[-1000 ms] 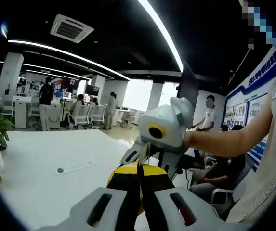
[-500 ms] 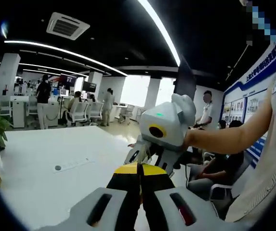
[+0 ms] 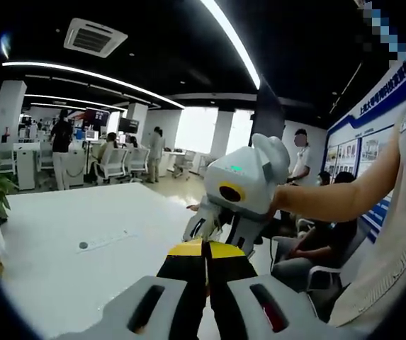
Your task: Compare the silicone blocks by pressing each to a similar depth, holding the contact briefly, and releasing to observe deformation and rebound differences across the visible hardness samples.
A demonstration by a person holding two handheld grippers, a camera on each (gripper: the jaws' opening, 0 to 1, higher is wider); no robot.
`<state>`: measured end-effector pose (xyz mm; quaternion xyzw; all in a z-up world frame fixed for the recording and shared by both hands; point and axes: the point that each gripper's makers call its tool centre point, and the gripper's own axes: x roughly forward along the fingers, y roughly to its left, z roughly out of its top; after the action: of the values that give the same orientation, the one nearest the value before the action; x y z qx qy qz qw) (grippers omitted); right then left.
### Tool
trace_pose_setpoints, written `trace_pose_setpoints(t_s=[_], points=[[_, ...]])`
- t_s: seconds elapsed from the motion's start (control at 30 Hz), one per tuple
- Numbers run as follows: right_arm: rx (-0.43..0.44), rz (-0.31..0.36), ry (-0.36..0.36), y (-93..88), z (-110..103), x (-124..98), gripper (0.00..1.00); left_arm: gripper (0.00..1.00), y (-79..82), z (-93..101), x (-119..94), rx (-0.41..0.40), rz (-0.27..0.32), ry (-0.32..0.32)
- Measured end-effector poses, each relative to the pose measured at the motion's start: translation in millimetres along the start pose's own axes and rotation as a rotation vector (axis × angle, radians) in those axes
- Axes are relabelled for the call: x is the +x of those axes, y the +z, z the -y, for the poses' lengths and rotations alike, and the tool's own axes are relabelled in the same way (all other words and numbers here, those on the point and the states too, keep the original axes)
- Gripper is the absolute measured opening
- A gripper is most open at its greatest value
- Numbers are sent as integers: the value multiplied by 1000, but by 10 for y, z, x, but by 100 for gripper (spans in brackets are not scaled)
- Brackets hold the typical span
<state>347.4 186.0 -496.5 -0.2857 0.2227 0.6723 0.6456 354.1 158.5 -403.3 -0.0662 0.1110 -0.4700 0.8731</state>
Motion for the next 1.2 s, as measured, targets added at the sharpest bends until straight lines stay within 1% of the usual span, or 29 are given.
trace_pose_setpoints(t_s=[0.03,0.13,0.17,0.2,0.23,0.3,0.47,0.63,1.07,1.17,1.2], points=[[15,-4,12,0,-12,-1,11,0,9,7,-2,5,-2,1],[12,-7,11,0,-18,-11,11,0,19,20,-6,16,-6,1],[4,-4,1,6,-13,-20,11,0,24,25,-7,19,-4,1],[27,-10,21,0,-42,-25,11,0,25,30,-6,26,-6,0],[13,-8,9,-1,-40,-26,11,0,27,35,-5,32,-8,1],[22,-10,20,-3,-54,-31,11,0,30,41,-8,40,-9,-1],[19,-15,20,-3,-61,-42,11,0,36,65,-22,58,-13,1],[26,-11,21,6,-73,-52,12,0,44,79,-24,64,-16,3],[11,-10,12,2,-93,-74,13,0,38,123,-23,69,-18,3],[15,-8,13,8,-90,-78,14,0,48,127,-23,74,-19,4],[29,-5,16,14,-94,-81,14,0,52,124,-24,76,-19,5]])
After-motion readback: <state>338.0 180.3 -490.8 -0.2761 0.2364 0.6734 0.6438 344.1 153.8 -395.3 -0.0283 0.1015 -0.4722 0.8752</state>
